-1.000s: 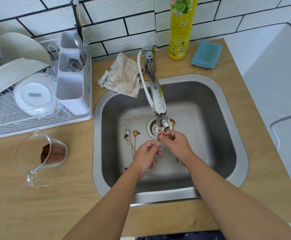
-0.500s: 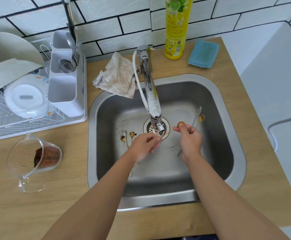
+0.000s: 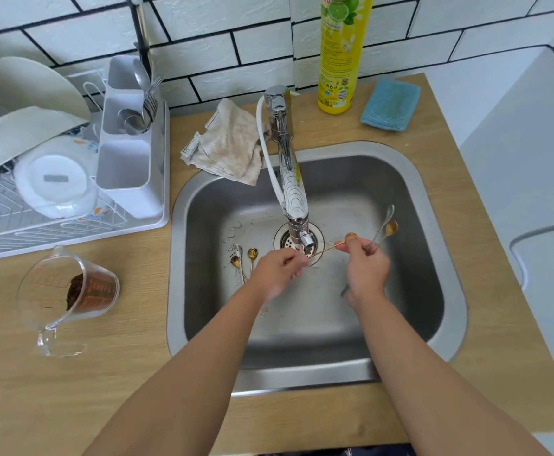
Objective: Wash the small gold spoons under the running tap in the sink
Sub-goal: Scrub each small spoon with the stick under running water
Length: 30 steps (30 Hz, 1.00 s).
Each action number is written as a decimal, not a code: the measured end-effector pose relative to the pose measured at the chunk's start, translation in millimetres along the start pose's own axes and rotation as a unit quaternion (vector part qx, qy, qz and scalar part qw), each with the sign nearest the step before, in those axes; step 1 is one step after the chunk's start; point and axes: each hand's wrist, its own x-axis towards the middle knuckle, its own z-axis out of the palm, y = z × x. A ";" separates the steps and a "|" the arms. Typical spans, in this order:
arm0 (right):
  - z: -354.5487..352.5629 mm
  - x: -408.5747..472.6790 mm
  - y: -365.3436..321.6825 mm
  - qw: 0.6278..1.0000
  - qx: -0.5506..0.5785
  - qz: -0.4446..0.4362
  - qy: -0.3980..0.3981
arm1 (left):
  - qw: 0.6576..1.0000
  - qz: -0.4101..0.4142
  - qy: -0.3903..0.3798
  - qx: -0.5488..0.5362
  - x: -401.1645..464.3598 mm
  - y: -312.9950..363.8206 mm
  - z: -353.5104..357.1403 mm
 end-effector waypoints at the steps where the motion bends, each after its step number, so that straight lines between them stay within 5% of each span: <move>1: -0.1 -0.5 0.4 1.000 -0.002 -0.004 0.008 | 0.997 -0.014 -0.005 -0.078 -3.1 -5.1 -0.8; 5: 1.7 -0.2 1.2 1.000 -0.005 -0.009 0.015 | 0.940 -0.058 0.012 -0.337 -8.5 -10.7 11.1; 13: -0.2 3.7 6.4 0.999 -0.023 -0.021 0.021 | 0.947 -0.079 0.111 -0.290 -7.9 -1.5 36.3; 18: -3.5 9.9 6.4 0.998 -0.017 -0.029 0.044 | 0.923 -0.081 0.005 -0.377 -13.1 1.9 33.7; 22: -2.2 8.1 5.9 0.998 -0.023 -0.037 0.043 | 0.923 -0.098 0.024 -0.373 -15.6 2.1 37.6; 25: -0.6 4.9 2.6 1.000 -0.014 -0.028 0.003 | 0.926 -0.146 0.053 -0.344 -10.4 5.6 35.3; 30: -1.0 0.4 -2.0 0.988 0.070 0.058 -0.127 | 0.923 -0.214 -0.044 -0.316 -7.4 3.5 17.8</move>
